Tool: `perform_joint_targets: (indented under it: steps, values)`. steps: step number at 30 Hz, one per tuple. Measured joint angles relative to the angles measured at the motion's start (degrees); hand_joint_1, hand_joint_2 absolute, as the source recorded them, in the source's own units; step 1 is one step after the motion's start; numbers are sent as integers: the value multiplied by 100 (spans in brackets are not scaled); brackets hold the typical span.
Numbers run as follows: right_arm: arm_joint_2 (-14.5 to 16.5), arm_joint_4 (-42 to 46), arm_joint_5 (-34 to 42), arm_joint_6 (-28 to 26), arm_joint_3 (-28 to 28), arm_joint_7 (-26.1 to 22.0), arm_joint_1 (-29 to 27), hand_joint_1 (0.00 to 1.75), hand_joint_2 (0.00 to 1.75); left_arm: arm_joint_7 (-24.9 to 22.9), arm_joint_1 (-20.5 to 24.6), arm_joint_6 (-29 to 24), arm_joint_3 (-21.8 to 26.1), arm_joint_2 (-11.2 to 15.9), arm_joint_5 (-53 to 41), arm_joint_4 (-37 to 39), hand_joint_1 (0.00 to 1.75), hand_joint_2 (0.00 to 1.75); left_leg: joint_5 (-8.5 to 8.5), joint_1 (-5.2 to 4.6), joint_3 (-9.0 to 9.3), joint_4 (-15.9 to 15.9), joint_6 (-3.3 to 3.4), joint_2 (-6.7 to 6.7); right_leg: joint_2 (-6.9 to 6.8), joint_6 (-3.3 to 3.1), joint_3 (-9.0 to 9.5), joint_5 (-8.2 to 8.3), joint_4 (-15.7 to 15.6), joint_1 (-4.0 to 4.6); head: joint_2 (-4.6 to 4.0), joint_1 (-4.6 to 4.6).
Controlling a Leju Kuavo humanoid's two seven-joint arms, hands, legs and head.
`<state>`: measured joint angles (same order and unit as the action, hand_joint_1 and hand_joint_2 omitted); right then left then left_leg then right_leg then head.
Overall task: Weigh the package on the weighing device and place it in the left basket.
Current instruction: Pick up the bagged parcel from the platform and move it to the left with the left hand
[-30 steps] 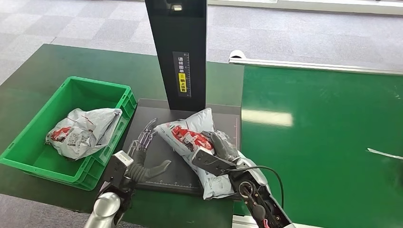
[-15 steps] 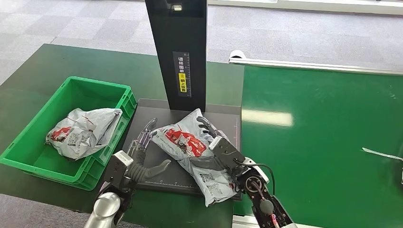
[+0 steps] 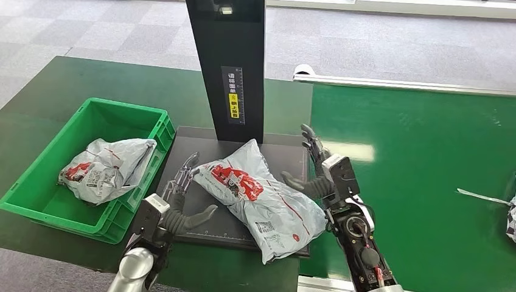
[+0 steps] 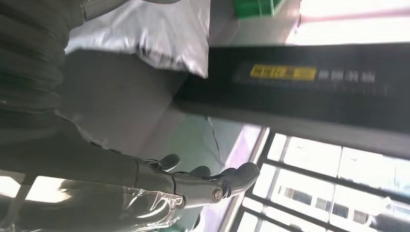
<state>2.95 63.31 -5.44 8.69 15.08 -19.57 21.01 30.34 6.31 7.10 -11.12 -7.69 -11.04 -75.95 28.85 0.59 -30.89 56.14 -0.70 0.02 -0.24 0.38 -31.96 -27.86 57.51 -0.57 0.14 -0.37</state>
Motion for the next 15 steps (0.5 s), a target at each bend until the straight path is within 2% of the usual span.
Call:
perform_joint_targets:
  steps: [4,10,15]
  values:
    - [-79,198,-191,-267,-301,48,-58,0,175,1,-14,0,16,-2,-28,0,0,175,0,0,0,0,0,1,0,0,0,0,0,0,1,-1]
    - [-143,417,-908,-899,-566,307,-175,0,175,-25,-33,31,19,-2,-160,-9,0,175,0,0,0,0,0,0,0,0,0,0,0,0,0,-1]
    - [-148,510,-1109,-932,-717,383,-267,0,175,-87,-31,7,-51,-2,-518,-101,0,175,0,0,0,0,0,1,0,0,0,0,0,0,-1,-1]
